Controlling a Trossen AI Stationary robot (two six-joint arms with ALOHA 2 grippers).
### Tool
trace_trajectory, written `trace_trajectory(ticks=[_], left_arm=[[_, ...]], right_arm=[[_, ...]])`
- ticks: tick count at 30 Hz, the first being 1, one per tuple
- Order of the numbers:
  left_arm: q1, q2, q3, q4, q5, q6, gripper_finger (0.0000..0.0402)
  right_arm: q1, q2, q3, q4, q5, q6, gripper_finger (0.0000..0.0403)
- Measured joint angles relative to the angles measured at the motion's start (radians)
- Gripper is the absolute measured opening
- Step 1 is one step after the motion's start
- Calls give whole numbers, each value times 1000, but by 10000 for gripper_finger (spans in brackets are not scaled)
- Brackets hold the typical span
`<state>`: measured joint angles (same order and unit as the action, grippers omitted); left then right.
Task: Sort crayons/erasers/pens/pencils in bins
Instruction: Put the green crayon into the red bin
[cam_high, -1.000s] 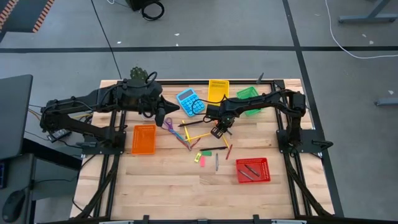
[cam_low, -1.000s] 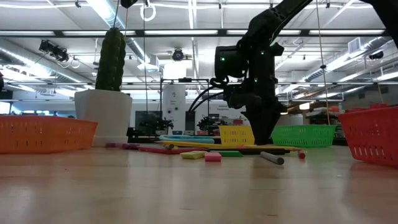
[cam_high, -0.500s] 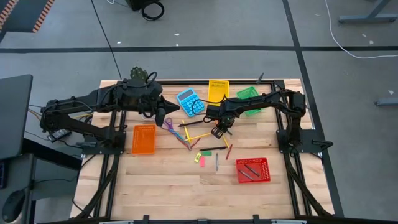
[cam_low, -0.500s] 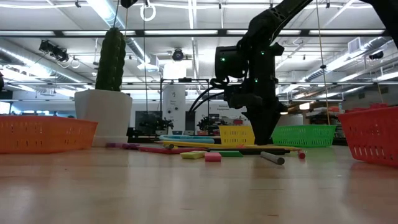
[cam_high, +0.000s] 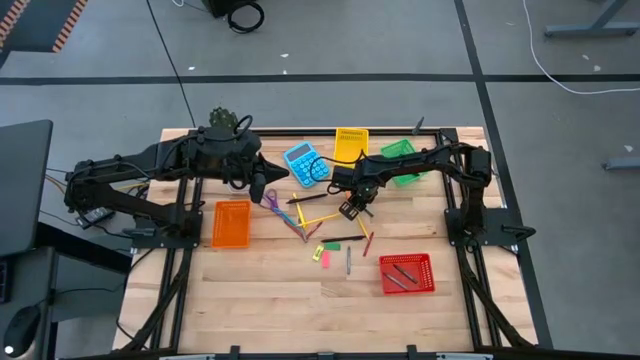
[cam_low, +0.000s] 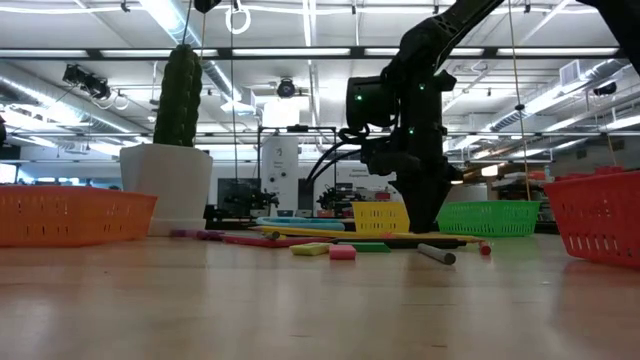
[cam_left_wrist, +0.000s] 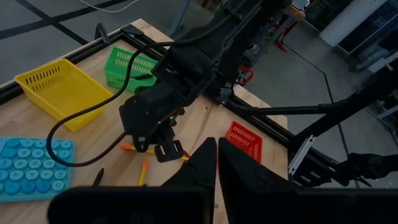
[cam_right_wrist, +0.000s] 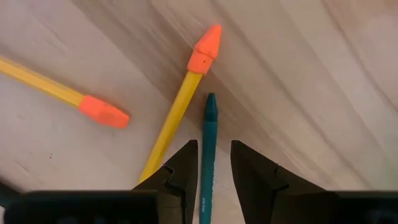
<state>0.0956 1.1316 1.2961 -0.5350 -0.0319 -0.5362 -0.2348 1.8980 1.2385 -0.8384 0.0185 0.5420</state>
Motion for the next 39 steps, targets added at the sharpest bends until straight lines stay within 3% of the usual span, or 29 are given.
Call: trace_trajectory(ticks=[24, 39], left_arm=[[0, 0, 0, -1, 10, 7, 15], [0, 0, 0, -1, 11, 6, 14]], right_arm=[[14, 2, -73, 38, -22, 59, 101], [15, 5, -76, 39, -24, 60, 81]])
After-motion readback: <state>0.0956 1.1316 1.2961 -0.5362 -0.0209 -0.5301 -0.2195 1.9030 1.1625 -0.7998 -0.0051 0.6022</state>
